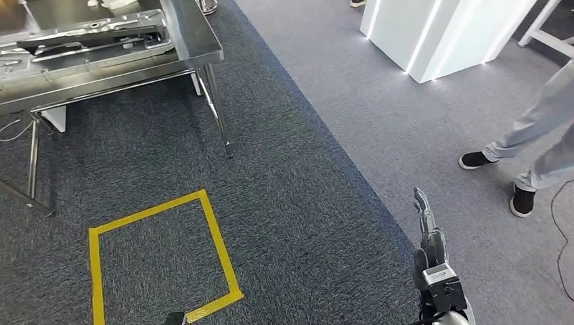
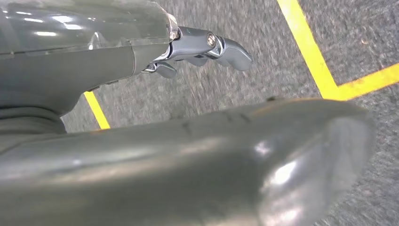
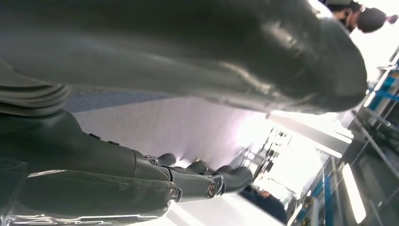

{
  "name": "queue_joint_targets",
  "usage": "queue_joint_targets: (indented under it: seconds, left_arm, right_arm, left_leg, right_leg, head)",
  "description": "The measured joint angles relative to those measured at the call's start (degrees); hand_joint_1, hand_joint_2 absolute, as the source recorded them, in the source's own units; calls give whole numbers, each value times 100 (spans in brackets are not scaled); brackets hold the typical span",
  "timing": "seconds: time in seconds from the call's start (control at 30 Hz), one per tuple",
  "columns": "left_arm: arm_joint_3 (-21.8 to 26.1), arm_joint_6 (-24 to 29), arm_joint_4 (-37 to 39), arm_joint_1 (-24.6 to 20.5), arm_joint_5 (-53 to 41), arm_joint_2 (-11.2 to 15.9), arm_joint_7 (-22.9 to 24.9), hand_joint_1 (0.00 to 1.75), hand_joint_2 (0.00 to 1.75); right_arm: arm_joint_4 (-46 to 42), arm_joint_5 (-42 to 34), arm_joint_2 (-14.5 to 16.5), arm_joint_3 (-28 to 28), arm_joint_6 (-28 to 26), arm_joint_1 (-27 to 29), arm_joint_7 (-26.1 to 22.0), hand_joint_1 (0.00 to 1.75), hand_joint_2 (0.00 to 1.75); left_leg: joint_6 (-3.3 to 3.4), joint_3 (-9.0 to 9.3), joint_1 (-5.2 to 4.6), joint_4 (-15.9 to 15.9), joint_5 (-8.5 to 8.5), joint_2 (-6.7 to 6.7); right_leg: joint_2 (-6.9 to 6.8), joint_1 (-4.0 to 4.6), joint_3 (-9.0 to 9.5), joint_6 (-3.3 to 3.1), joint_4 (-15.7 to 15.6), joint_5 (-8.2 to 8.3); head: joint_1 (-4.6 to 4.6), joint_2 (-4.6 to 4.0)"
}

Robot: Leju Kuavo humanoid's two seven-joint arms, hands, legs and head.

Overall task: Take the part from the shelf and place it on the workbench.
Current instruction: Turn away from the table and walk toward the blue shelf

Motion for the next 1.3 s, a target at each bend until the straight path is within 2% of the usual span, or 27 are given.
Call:
queue_joint_targets:
  seconds: [0.07,0.1,0.13,0.17,0.2,0.27,0.33,0.4,0.47,0.53,0.57,0.6,0.63,0.67,0.7,0.77,0.83,0.9,0.93,1.0,1.07,1.1,1.13,1.17,1.2,1.23,1.3]
  left_arm:
    - [-13,-3,0,39,1,1,1,0,0]
    - [-21,-4,0,54,1,2,1,0,0]
    - [-31,-5,0,60,1,2,0,0,0]
    - [-41,-7,0,59,1,3,0,0,0]
    - [-52,-9,0,55,2,3,-1,0,0]
    - [-72,-10,0,50,7,4,-9,0,0]
    - [-83,-10,0,54,16,5,-30,0,0]
    - [-85,-3,0,56,24,5,-63,0,0]
    - [-85,10,0,60,29,5,-96,0,0]
    - [-85,21,0,83,33,5,-109,0,0]
    - [-85,25,0,100,35,5,-106,0,0]
    - [-86,26,0,114,37,5,-99,0,0]
    - [-86,27,0,122,38,5,-89,0,0]
    - [-87,27,0,125,39,5,-80,0,0]
    - [-87,27,0,122,40,6,-72,0,0]
    - [-87,28,2,116,40,8,-61,0,0]
    - [-87,30,5,111,39,9,-51,0,0]
    - [-91,27,7,97,29,7,-28,0,0]
    - [-95,24,7,87,21,7,-7,0,0]
    - [-105,12,7,79,6,10,57,0,0]
    - [-120,5,7,88,4,14,119,0,0]
    - [-126,5,7,93,5,15,145,0,0]
    - [-129,5,7,93,7,16,162,0,0]
    - [-131,5,7,89,9,16,174,0,0]
    - [-131,7,7,81,10,15,178,0,0]
    - [-132,7,7,72,9,13,174,0,0]
    - [-134,1,7,60,4,7,127,0,0]
  right_arm:
    - [-21,0,-1,11,-21,77,-5,0,0]
    - [-30,1,-1,18,-30,131,-7,0,0]
    - [-38,1,-1,22,-36,179,-9,0,0]
    - [-47,1,-2,26,-38,215,-11,0,0]
    - [-66,0,-3,29,-39,236,-14,0,0]
    - [-128,-2,-5,36,-43,252,-18,0,0]
    - [-203,-4,-7,54,-52,290,-18,0,0]
    - [-290,14,-9,83,-69,388,4,0,0]
    - [-397,68,-5,138,-96,479,40,0,0]
    - [-480,141,4,222,-123,515,66,0,0]
    - [-505,173,12,263,-133,526,80,0,0]
    - [-523,196,19,302,-141,537,98,0,0]
    - [-537,210,26,337,-146,545,119,0,0]
    - [-550,216,31,369,-149,549,138,0,0]
    - [-564,220,35,397,-150,549,153,0,0]
    - [-600,222,43,445,-157,549,165,0,0]
    - [-644,232,53,495,-179,565,175,0,0]
    - [-711,262,61,529,-220,617,204,0,0]
    - [-756,281,65,540,-246,655,224,0,0]
    - [-855,307,72,551,-295,709,270,0,0]
    - [-931,315,77,562,-321,741,306,0,0]
    - [-956,315,77,566,-327,761,325,0,0]
    - [-970,315,78,571,-326,782,339,0,0]
    - [-979,313,78,576,-320,796,350,0,0]
    - [-982,309,78,581,-311,797,361,0,0]
    - [-984,302,78,586,-303,784,366,0,0]
    - [-991,279,78,592,-295,739,374,0,0]
  left_leg:
    - [19,-31,-37,4,6,171]
    - [20,-44,-50,9,6,257]
    - [20,-53,-59,14,5,342]
    - [18,-57,-65,20,2,422]
    - [11,-56,-72,29,-4,499]
    - [-25,-53,-103,56,-31,630]
    - [-76,-40,-128,69,-51,740]
    - [-134,-20,-123,69,-69,815]
    - [-197,-84,-96,270,-245,603]
    - [-238,-347,-64,912,-631,265]
    - [-250,-523,-55,1315,-814,176]
    - [-259,-650,-52,1598,-897,145]
    - [-263,-692,-48,1689,-868,131]
    - [-262,-629,-44,1552,-731,117]
    - [-255,-464,-34,1205,-520,72]
    - [-229,-114,-11,439,-204,-163]
    - [-191,18,-14,124,-130,-302]
    - [-118,22,-27,89,-89,-203]
    - [-72,28,-25,57,-58,-140]
    - [15,24,-14,-11,3,7]
    - [46,0,-50,-17,17,159]
    - [46,-16,-65,-13,17,242]
    - [46,-28,-75,-8,16,327]
    - [44,-35,-79,-4,14,406]
    - [38,-36,-82,-1,10,485]
    - [28,-30,-87,4,4,557]
    - [-16,-15,-113,17,-19,676]
  right_leg:
    - [-192,1,-339,20,760,-372]
    - [-223,-3,-435,25,1003,-448]
    - [-242,-3,-416,25,1029,-414]
    - [-275,-1,-273,17,817,-285]
    - [-359,7,-32,-1,428,-110]
    - [-642,59,401,-76,-326,101]
    - [-746,111,518,-150,-583,125]
    - [-602,102,506,-209,-610,165]
    - [-471,65,502,-284,-652,214]
    - [-326,49,478,-339,-662,252]
    - [-240,50,460,-351,-657,265]
    - [-152,51,445,-352,-650,274]
    - [-58,51,433,-347,-641,283]
    - [34,50,427,-338,-630,290]
    - [120,48,425,-326,-617,295]
    - [267,49,411,-287,-587,301]
    - [383,49,373,-213,-579,326]
    - [487,36,334,-125,-592,367]
    - [441,37,305,-96,-559,349]
    - [157,49,138,-58,-229,123]
    - [-146,51,-192,-32,479,-278]
    - [-204,44,-339,-19,815,-419]
    - [-233,41,-400,-13,989,-460]
    - [-254,40,-357,-13,956,-402]
    - [-295,43,-181,-21,678,-250]
    - [-395,52,76,-40,254,-77]
    - [-618,96,474,-108,-451,131]
  head:
    - [0,0]
    - [1,1]
    - [1,0]
    - [0,0]
    - [0,0]
    - [-1,-1]
    - [-1,-1]
    - [-1,0]
    - [-1,0]
    - [-2,-1]
    - [-2,-1]
    - [-2,-1]
    - [-3,-1]
    - [-3,-1]
    - [-3,-1]
    - [-2,-1]
    - [-2,0]
    - [-2,1]
    - [0,1]
    - [1,0]
    - [2,1]
    - [2,0]
    - [2,0]
    - [2,-1]
    - [2,-1]
    - [2,-1]
    - [1,0]
